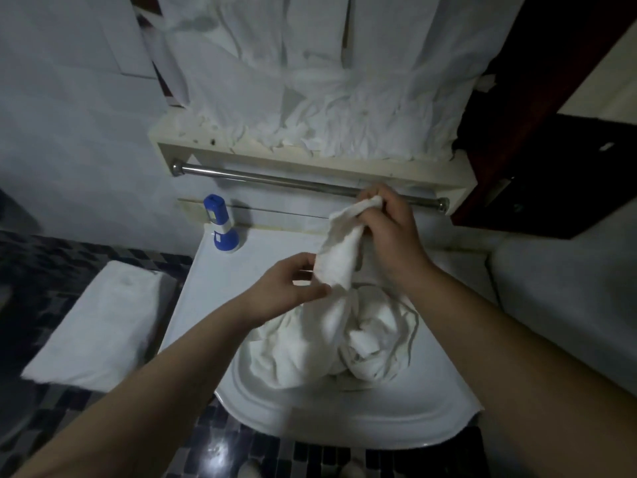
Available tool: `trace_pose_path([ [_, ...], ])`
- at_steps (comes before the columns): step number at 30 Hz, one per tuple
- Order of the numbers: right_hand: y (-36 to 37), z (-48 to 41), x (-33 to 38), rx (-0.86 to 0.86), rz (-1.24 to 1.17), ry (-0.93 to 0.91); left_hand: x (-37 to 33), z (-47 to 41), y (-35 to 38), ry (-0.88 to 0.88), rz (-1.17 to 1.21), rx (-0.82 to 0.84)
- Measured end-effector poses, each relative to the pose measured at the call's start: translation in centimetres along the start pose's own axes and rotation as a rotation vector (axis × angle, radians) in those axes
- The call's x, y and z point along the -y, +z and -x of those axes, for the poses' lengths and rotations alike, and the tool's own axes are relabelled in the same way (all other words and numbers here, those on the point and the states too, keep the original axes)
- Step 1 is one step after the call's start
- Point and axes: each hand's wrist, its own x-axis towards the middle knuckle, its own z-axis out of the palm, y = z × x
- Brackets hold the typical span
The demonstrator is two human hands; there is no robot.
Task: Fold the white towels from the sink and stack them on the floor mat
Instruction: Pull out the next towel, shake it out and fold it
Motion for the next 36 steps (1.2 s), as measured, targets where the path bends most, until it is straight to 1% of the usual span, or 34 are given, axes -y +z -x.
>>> trace_pose_path([
  [2, -0.5, -0.9, 2.0, -0.01, -0.068, -0.086, -0.2, -0.5, 0.6, -0.006, -0.246, 0.026],
  [4, -1.1, -1.7, 4.2, -0.032, -0.095, -0.16, -0.4, -0.8, 1.3, -0.054, -0.476, 0.063],
  [6, -1.9, -2.0, 6.0, -0.063, -0.06, -0.224, 0.0, -0.9, 1.8, -0.109, -0.56, 0.065],
  [7, -2.3, -1.9, 6.8, -0.073, -0.013, -0.254, 0.3, -1.0, 1.9, -0.131, -0.561, 0.028],
  [9, -2.8, -1.4, 7.4, -0.097, 0.178, -0.286, 0.8, -1.0, 1.6, -0.136, -0.519, -0.11],
  [12, -3.8, -0.4, 5.8, -0.155, 0.62, -0.311, 0.3, -0.9, 1.0, -0.062, -0.413, -0.33],
  [14, -4.3, 0.2, 4.4, -0.147, 0.784, -0.289, -0.3, -1.1, 0.4, -0.014, -0.328, -0.424],
  [15, -4.5, 0.6, 3.8, -0.138, 0.841, -0.302, -0.8, -1.2, 0.1, 0.007, -0.313, -0.442],
  [18, -4.6, 1.9, 2.3, -0.153, 0.938, -0.384, -1.4, -1.5, -0.5, 0.084, -0.354, -0.366],
  [19, -4.5, 2.3, 2.0, -0.145, 0.936, -0.376, -1.6, -1.6, -0.2, 0.121, -0.381, -0.319],
  [20, -4.3, 2.5, 1.6, -0.105, 0.902, -0.317, -1.6, -1.7, 0.2, 0.166, -0.393, -0.272],
  [22, -4.0, 3.1, 0.9, 0.109, 0.806, -0.091, -1.9, -1.6, 1.3, 0.258, -0.366, -0.204],
  [23, -3.8, 3.4, 0.6, 0.262, 0.778, 0.004, -2.2, -1.4, 1.8, 0.293, -0.346, -0.188],
  [24, -3.6, 3.8, 0.2, 0.412, 0.769, 0.078, -2.2, -1.4, 2.2, 0.314, -0.318, -0.175],
  [25, -3.3, 4.2, -0.2, 0.519, 0.804, 0.126, -2.3, -1.3, 2.6, 0.32, -0.3, -0.172],
  [26, -3.2, 4.6, -0.8, 0.578, 0.825, 0.134, -2.3, -1.3, 3.0, 0.322, -0.291, -0.163],
  [27, -3.2, 4.9, -1.2, 0.568, 0.827, 0.144, -2.4, -1.2, 3.4, 0.315, -0.295, -0.146],
  [30, -4.2, 5.1, -1.7, 0.416, 0.843, 0.176, -1.7, -1.4, 3.8, 0.271, -0.344, -0.063],
  [33, -5.5, 5.2, -1.7, 0.347, 0.904, 0.205, 0.6, -1.8, 3.1, 0.195, -0.62, 0.038],
  [34, -6.2, 5.1, -1.7, 0.311, 0.931, 0.227, 1.6, -1.9, 3.0, 0.154, -0.674, 0.059],
  [36, -7.7, 4.8, -2.1, 0.258, 0.985, 0.252, 3.4, -1.8, 2.7, 0.052, -0.702, 0.051],
])
